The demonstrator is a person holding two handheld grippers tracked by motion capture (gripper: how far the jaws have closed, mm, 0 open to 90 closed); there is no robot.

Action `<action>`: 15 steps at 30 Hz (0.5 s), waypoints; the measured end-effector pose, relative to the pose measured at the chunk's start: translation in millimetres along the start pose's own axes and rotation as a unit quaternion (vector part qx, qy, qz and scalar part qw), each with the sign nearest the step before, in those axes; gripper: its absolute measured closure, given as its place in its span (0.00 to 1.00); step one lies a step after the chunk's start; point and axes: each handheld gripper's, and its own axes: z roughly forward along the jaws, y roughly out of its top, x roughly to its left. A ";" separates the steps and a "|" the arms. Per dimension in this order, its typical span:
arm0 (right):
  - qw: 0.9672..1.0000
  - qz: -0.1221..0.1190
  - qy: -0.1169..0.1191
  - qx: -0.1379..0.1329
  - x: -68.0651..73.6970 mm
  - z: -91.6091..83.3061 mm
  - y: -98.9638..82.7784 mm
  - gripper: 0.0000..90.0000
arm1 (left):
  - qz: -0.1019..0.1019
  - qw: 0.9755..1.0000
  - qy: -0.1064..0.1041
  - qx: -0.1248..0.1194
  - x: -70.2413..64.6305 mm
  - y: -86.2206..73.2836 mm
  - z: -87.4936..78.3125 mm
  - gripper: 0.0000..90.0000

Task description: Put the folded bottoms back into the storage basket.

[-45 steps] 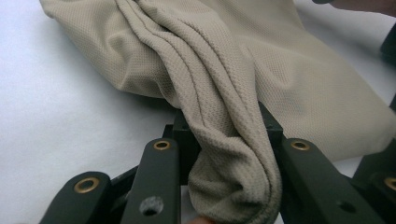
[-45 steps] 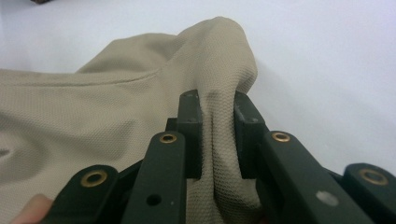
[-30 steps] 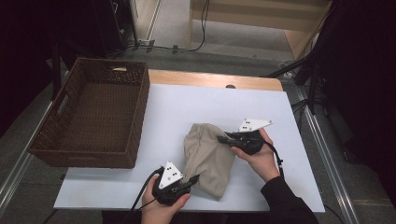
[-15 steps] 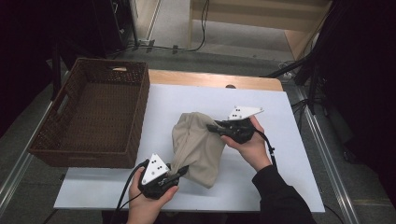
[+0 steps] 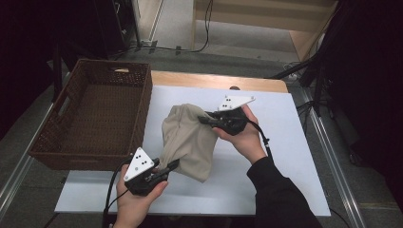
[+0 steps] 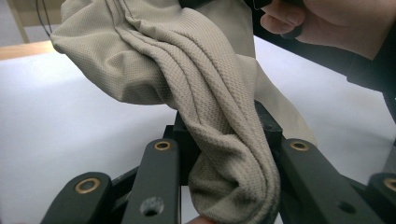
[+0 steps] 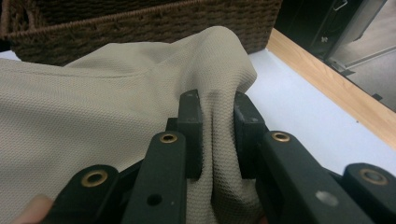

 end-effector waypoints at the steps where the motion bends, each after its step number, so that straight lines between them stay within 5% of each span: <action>1: 1.000 -0.004 0.000 0.001 0.4 1.7 5.2 0.84 | -0.001 1.000 0.001 -0.001 1.1 1.0 -1.4 0.78; 15: 1.000 -0.018 0.004 -0.005 4.9 16.7 33.3 0.84 | 0.000 1.000 0.018 -0.018 17.5 10.1 -19.4 0.78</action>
